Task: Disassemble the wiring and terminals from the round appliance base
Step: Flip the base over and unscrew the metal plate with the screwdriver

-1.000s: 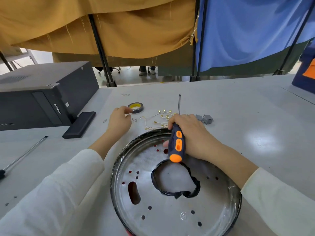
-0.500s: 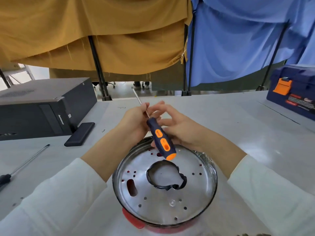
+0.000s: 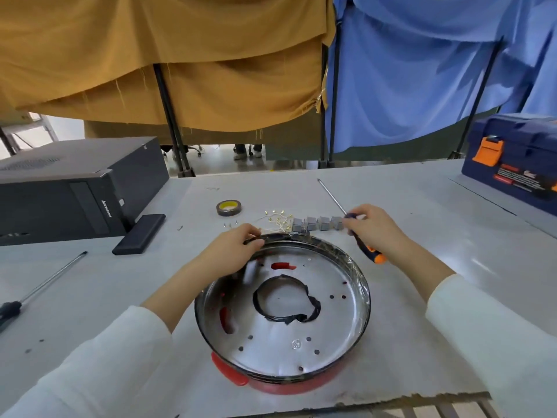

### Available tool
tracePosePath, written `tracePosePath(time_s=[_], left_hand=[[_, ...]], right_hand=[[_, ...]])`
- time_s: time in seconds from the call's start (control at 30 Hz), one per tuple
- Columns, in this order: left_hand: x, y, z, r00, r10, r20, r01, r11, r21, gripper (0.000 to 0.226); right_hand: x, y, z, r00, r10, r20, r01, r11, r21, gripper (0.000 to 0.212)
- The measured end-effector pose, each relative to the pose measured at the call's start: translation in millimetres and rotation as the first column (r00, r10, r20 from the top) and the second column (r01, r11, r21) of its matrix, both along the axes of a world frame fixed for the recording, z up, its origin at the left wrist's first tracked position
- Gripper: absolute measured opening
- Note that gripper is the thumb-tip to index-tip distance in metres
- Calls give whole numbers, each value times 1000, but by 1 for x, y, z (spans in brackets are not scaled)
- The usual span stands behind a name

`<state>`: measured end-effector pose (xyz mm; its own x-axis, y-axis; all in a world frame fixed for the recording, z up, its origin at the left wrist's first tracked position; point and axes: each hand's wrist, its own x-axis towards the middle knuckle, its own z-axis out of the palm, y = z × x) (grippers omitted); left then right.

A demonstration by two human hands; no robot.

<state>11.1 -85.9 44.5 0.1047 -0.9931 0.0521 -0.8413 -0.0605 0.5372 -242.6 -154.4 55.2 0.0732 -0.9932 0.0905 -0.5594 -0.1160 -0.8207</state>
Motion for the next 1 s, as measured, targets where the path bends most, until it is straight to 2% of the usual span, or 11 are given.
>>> tracePosePath(time_s=[0.2, 0.33, 0.47, 0.53, 0.6, 0.67, 0.73, 0.77, 0.83, 0.9, 1.0], left_hand=[[1, -2, -12, 999, 33, 34, -30, 996, -83, 35], [0, -4, -15, 999, 40, 15, -38, 992, -124, 41], [0, -6, -18, 999, 50, 14, -48, 990, -132, 41], [1, -6, -17, 998, 57, -2, -57, 991, -122, 41], [3, -6, -15, 997, 61, -36, -65, 991, -113, 37], [7, -4, -11, 993, 70, -96, -81, 990, -116, 30], [11, -1, -7, 984, 92, -152, -111, 986, -123, 25], [14, 1, -5, 980, 107, -165, -128, 984, -122, 23], [21, 8, -2, 969, 141, -204, -164, 982, -98, 23], [28, 17, -2, 940, 170, -295, -193, 980, -52, 23], [35, 33, -7, 880, 198, -432, -218, 976, 3, 21]], right_hand=[[-23, -30, -60, 955, -144, -259, 153, 988, 14, 28], [-23, -44, -69, 883, -165, -439, 198, 980, 29, 28], [-19, -45, -69, 836, -158, -525, 221, 973, 61, 28], [-17, -43, -66, 791, -167, -588, 215, 977, 12, 33], [-15, -38, -56, 804, -183, -566, 152, 983, -101, 36], [-11, -31, -42, 904, -89, -419, 22, 987, -162, 35], [-4, -18, -25, 967, 82, -243, -97, 994, -48, 47], [0, -11, -17, 964, 162, -211, -159, 987, 33, 53], [6, 1, -9, 896, 301, -328, -272, 953, 130, 54], [9, 10, -10, 807, 356, -472, -319, 934, 159, 35], [7, 17, -12, 794, 350, -497, -317, 936, 153, 21]])
